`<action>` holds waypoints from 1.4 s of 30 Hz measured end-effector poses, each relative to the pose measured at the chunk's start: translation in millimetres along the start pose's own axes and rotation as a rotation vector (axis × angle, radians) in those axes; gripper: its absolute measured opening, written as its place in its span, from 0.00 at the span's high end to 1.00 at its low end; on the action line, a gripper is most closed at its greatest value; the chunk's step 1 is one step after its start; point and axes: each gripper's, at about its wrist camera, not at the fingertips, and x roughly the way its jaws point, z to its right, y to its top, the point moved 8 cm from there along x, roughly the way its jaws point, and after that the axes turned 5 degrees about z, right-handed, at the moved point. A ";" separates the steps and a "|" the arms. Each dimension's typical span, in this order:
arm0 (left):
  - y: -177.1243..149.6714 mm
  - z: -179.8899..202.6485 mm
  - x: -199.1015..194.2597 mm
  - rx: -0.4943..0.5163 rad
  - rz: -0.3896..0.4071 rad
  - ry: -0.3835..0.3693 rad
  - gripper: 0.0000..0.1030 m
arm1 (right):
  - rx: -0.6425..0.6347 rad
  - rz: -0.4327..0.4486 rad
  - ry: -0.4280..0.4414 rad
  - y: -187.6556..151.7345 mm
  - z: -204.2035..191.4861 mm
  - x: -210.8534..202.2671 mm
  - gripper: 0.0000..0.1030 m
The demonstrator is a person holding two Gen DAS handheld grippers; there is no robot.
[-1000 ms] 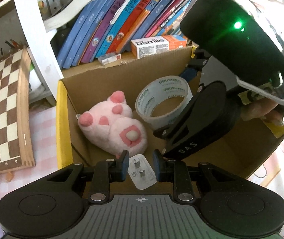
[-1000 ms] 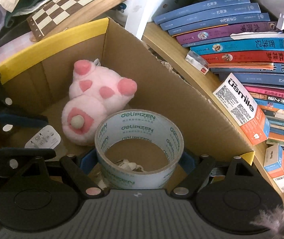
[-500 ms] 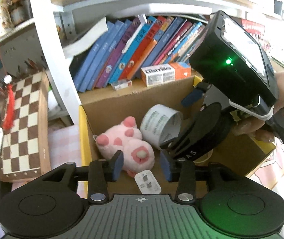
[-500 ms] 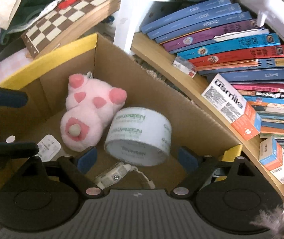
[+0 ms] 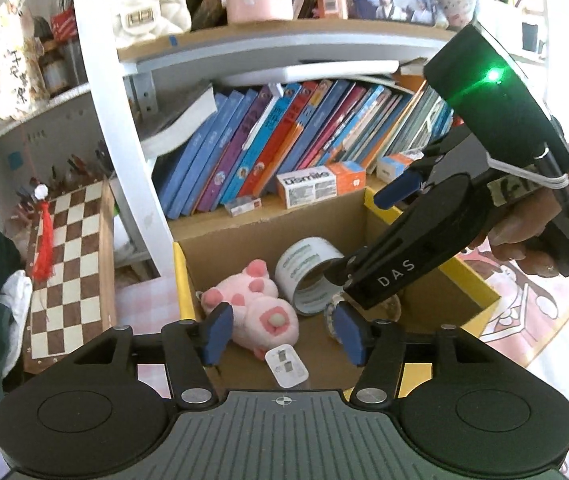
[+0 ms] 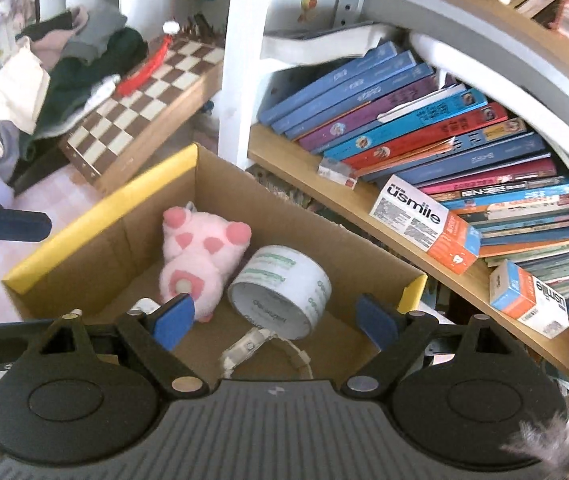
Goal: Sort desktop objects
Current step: 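Raise both open grippers out of the yellow box and back away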
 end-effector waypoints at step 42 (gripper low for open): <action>-98.2 21.7 -135.5 -0.029 0.019 0.022 0.19 | 0.318 0.104 -0.216 -149.9 -82.0 -176.1 0.13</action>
